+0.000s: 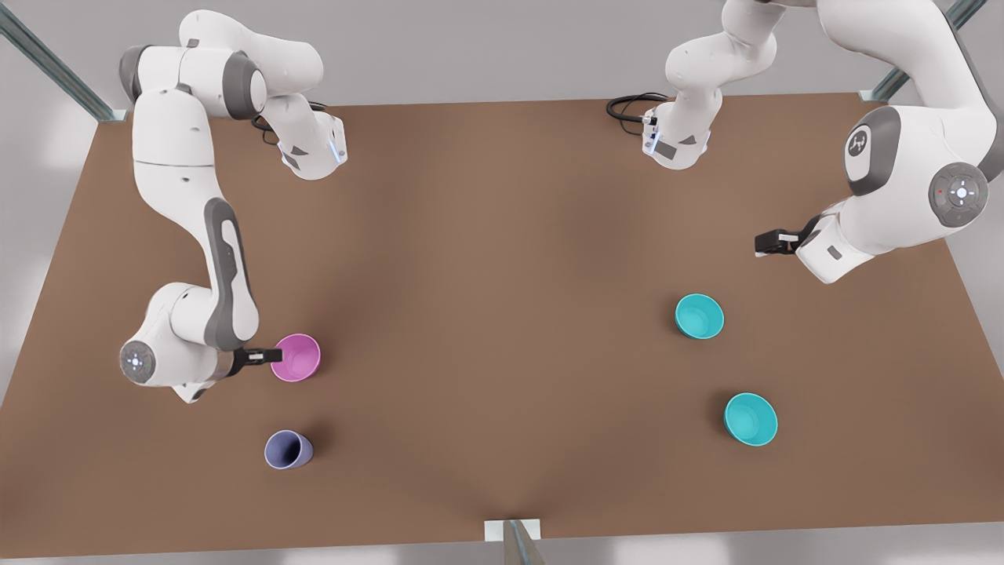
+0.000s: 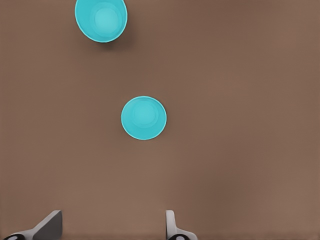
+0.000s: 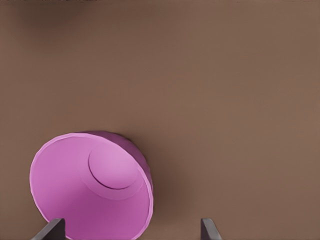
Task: Stack the blue bowl on the pink bowl
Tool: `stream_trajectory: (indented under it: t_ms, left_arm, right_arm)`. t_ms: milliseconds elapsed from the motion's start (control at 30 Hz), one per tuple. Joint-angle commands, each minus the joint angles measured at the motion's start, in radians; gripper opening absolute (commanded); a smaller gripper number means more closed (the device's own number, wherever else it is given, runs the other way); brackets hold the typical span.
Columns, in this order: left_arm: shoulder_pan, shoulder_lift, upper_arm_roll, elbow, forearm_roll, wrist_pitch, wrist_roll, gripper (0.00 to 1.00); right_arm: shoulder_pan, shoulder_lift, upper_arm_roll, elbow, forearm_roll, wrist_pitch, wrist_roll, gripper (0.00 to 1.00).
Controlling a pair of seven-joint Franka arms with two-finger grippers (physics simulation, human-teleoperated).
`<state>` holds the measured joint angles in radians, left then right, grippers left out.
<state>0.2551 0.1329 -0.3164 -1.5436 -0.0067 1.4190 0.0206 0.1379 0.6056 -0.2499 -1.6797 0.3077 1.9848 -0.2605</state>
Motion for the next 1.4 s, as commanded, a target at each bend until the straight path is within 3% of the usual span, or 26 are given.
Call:
stream_trajectory:
  t_ms: [0, 433, 467, 500, 533, 567, 833, 967, 1067, 1200, 1367]
  left_arm:
    - [0.0, -0.001, -0.001, 0.0, 0.001, -0.015, 0.001, 1.0]
    - [-0.002, -0.001, -0.001, 0.0, -0.001, -0.017, 0.001, 1.0]
    - [-0.004, -0.001, -0.003, 0.0, -0.001, -0.023, 0.001, 1.0]
    - [-0.004, -0.001, -0.003, 0.0, 0.001, -0.031, -0.001, 1.0]
    - [-0.004, -0.003, -0.003, 0.0, -0.001, -0.034, -0.001, 1.0]
    - [-0.004, -0.004, -0.003, 0.0, -0.001, -0.037, -0.001, 1.0]
    - [-0.008, -0.003, -0.004, 0.0, -0.001, -0.037, -0.001, 1.0]
    - [-0.01, -0.003, -0.004, 0.0, -0.001, -0.037, -0.001, 1.0]
    - [-0.01, -0.004, -0.006, 0.0, -0.001, -0.037, -0.001, 1.0]
    - [-0.007, -0.004, -0.004, 0.002, -0.001, -0.037, -0.001, 1.0]
    - [0.0, 0.017, -0.003, 0.002, 0.001, -0.031, 0.001, 1.0]
  right_arm:
    - [0.0, -0.003, 0.0, -0.02, 0.013, 0.109, -0.028, 1.0]
    - [0.008, 0.049, 0.023, -0.097, 0.016, 0.108, -0.039, 0.98]
    - [0.009, 0.056, 0.024, -0.095, 0.016, 0.108, -0.039, 0.91]
    - [0.011, 0.063, 0.024, -0.091, 0.016, 0.108, -0.037, 0.73]
    - [0.017, 0.063, 0.024, -0.086, 0.014, 0.108, -0.039, 0.4]
    - [0.026, 0.063, 0.024, -0.083, 0.011, 0.106, -0.039, 0.21]
    - [0.037, 0.0, 0.037, -0.057, 0.04, 0.017, -0.033, 0.21]
    - [0.15, -0.026, 0.175, 0.07, 0.065, -0.026, 0.266, 0.21]
    - [0.391, 0.097, 0.184, 0.297, 0.065, -0.004, 0.729, 0.21]
    - [0.557, 0.246, 0.188, 0.504, 0.064, 0.042, 1.119, 0.21]
    - [0.574, 0.344, 0.276, 0.517, 0.065, 0.21, 1.147, 0.21]
